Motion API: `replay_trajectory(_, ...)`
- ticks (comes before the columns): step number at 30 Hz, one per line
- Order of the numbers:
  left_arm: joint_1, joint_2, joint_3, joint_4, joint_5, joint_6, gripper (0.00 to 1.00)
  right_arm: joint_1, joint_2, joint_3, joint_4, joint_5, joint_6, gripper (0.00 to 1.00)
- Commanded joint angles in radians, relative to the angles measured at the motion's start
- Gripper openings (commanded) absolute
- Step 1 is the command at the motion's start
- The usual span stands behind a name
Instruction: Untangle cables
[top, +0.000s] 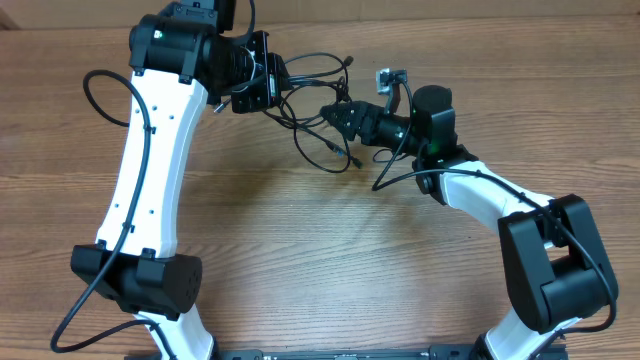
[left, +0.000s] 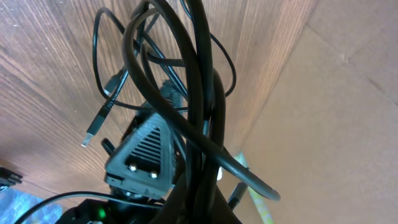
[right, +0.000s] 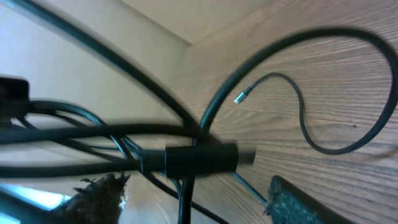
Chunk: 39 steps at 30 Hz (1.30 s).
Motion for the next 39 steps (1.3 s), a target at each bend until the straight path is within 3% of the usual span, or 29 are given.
replay_trajectory(1,0.001,-0.039,0.027,0.018,0.010,-0.006,0.04,0.004,-0.021,0.003,-0.020,0.005,-0.005,0.63)
replay_trajectory(5,0.006,-0.039,0.027,0.028,0.000,-0.015,0.04,0.004,-0.021,0.003,-0.047,0.004,-0.004,0.52)
replay_trajectory(8,0.008,-0.039,0.027,0.029,-0.003,-0.018,0.04,0.004,-0.021,0.003,-0.046,0.004,-0.004,0.38)
replay_trajectory(13,0.019,-0.039,0.027,0.031,-0.025,-0.018,0.04,0.004,-0.021,0.003,-0.047,-0.004,-0.004,0.04)
replay_trajectory(28,0.132,-0.039,0.027,0.031,-0.033,-0.032,0.04,0.004,-0.021,0.003,-0.047,-0.080,-0.004,0.04)
replay_trajectory(39,0.278,-0.039,0.027,-0.005,-0.188,-0.056,0.04,0.003,-0.021,0.003,-0.046,-0.185,-0.004,0.04)
